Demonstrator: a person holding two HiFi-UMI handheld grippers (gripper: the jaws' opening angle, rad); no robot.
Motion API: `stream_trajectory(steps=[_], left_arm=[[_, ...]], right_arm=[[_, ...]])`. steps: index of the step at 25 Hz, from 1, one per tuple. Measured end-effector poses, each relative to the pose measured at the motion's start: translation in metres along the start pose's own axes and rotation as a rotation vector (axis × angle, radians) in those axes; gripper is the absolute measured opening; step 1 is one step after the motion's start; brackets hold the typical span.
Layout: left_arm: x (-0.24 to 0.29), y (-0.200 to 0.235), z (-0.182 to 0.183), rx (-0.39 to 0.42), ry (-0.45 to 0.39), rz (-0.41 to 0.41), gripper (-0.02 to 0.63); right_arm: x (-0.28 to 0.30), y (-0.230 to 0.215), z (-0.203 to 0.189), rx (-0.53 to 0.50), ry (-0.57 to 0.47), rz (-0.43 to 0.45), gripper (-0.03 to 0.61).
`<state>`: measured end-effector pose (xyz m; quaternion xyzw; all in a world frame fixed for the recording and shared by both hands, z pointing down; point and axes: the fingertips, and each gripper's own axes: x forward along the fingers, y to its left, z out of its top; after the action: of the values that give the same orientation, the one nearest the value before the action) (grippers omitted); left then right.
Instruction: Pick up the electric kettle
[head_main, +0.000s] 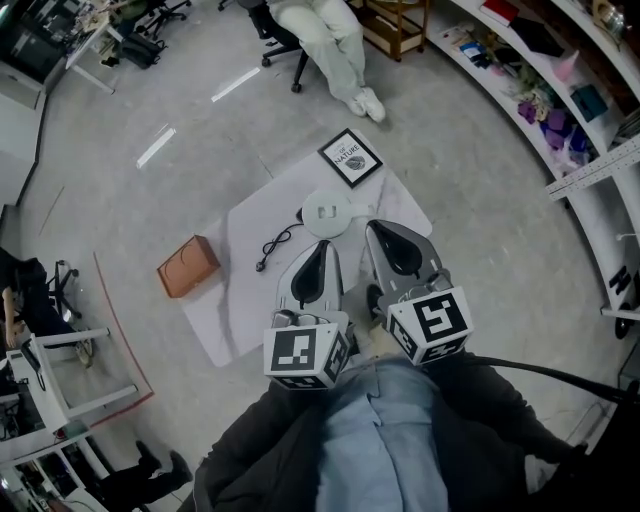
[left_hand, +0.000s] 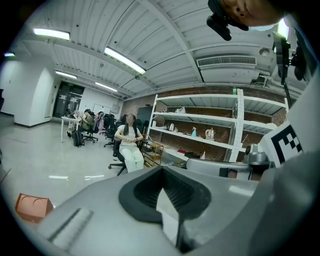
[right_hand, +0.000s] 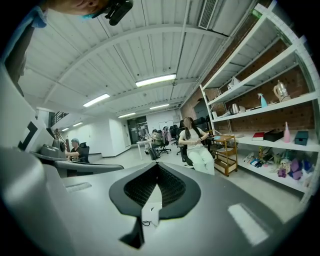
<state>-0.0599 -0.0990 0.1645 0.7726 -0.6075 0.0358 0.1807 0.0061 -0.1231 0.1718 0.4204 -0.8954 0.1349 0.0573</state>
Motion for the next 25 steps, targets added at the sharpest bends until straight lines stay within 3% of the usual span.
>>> stream_trajectory(steps=[12, 25], left_arm=[[0.017, 0.002, 0.019, 0.014, -0.046, 0.116, 0.006], [0.012, 0.041, 0.018, -0.040, -0.051, 0.135, 0.006]], right_arm=[[0.029, -0.014, 0.022, -0.011, -0.028, 0.119, 0.026], [0.052, 0.012, 0.012, -0.026, 0.017, 0.129, 0.026]])
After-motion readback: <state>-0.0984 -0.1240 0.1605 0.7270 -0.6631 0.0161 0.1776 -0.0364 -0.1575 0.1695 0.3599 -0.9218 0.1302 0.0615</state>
